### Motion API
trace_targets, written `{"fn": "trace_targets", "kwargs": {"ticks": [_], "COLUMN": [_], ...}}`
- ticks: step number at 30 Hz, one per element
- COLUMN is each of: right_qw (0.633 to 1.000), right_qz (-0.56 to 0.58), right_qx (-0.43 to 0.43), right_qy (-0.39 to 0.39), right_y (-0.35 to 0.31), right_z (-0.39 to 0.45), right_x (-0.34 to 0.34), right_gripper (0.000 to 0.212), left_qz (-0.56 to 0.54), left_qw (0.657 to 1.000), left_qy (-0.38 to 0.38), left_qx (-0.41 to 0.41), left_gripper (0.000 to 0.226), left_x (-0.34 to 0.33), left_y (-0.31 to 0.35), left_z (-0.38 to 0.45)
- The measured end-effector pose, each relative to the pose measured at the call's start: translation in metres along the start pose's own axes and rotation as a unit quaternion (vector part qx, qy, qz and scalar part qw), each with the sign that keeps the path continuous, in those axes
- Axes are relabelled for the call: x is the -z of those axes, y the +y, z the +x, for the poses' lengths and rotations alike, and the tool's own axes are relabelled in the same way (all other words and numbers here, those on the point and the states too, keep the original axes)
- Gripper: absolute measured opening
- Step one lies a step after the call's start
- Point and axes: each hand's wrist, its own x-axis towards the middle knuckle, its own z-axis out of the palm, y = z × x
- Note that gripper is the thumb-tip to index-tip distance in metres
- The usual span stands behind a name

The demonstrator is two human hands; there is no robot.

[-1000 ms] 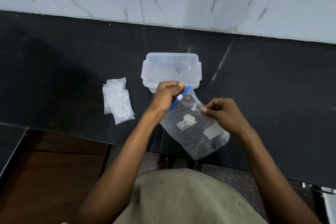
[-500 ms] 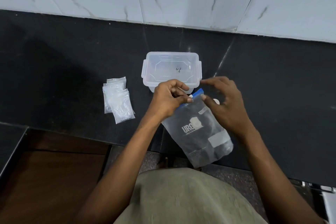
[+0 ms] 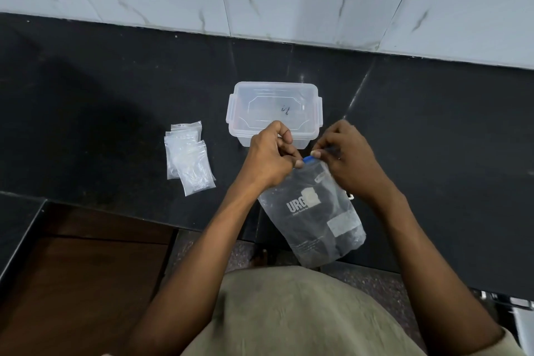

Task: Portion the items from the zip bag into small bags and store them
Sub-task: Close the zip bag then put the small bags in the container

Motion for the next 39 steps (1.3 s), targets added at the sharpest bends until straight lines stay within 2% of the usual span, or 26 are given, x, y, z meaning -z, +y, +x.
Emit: {"fn": "trace_targets", "kwargs": {"ticks": [5,7,12,16,20,24,28,32,35,39], "right_qw": [0.994,0.988,0.984,0.969,0.947,0.936,0.947,0.947,0.944,0.941], "right_qz": [0.077,0.126,0.13,0.198,0.3,0.34,0.29,0.28,0.288,0.302], "right_qx": [-0.065,-0.085,-0.104,-0.123,-0.077,-0.051,-0.096,-0.151,-0.159,-0.152], "right_qy": [0.044,0.041,-0.059,-0.079,-0.086,-0.079,-0.099,-0.048,-0.022,-0.007], "right_y": [0.016,0.018,0.022,0.031,0.028,0.024,0.029,0.042,0.044,0.042], "right_z": [-0.004,-0.005,-0.011,-0.014,-0.014,-0.012,-0.017,-0.026,-0.032,-0.031], "right_x": [0.008,0.01,0.0,-0.014,-0.013,-0.013,-0.01,-0.004,-0.001,-0.002], "right_gripper": [0.016,0.011,0.027,0.008,0.006,0.01,0.013,0.006,0.005,0.006], "left_qz": [0.024,0.013,-0.022,0.025,0.097,0.027,-0.09,-0.118,-0.098,-0.12], "left_qw": [0.999,1.0,0.999,0.997,0.988,0.996,0.992,0.982,0.984,0.984], "left_qy": [0.017,0.023,0.028,0.05,0.012,0.003,0.08,0.144,0.142,0.123], "left_qx": [-0.016,-0.012,-0.008,-0.058,-0.123,-0.084,-0.043,-0.034,-0.045,-0.039], "left_gripper": [0.04,0.035,0.026,0.022,0.028,0.002,0.023,0.024,0.031,0.017], "left_x": [0.003,0.004,-0.002,-0.006,-0.009,-0.009,-0.002,0.008,0.01,0.01], "left_y": [-0.003,-0.007,-0.017,-0.022,-0.025,-0.017,-0.021,-0.025,-0.022,-0.018], "left_z": [0.007,0.01,0.016,0.016,0.014,0.015,0.015,0.015,0.009,0.006]}}
